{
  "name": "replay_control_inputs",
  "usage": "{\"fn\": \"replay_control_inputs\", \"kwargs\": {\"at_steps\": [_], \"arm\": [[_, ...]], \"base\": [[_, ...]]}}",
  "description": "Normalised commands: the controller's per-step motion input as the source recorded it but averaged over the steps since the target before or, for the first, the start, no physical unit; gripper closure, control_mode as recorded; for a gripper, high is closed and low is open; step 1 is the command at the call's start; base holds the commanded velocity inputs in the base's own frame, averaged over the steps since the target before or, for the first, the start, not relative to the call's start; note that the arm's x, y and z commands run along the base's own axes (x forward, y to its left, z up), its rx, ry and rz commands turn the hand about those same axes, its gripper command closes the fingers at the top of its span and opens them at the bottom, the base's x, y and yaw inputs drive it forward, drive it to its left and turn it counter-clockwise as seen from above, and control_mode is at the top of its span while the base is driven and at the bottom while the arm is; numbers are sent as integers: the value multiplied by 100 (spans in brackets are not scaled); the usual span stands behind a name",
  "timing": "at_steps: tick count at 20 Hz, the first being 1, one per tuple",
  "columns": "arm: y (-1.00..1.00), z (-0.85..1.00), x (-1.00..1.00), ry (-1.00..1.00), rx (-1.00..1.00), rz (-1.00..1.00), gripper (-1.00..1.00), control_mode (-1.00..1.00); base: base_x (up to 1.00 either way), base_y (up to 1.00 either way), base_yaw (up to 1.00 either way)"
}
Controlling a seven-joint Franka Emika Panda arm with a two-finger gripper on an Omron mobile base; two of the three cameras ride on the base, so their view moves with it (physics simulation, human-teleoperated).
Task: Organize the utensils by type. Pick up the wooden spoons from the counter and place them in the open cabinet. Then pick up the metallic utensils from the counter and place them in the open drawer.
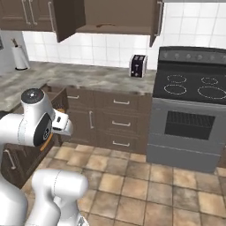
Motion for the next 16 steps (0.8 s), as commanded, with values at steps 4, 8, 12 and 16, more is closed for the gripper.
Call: {"fn": "replay_control_inputs", "kwargs": {"at_steps": [4, 8, 12, 16], "arm": [[0, 0, 0, 0, 0, 0, 100, 100], [0, 0, 0, 0, 0, 0, 100, 100], [0, 0, 0, 0, 0, 0, 100, 100], [0, 0, 0, 0, 0, 0, 100, 100]], "base": [[100, 15, 0], [100, 15, 0], [100, 15, 0], [100, 10, 0]]}}
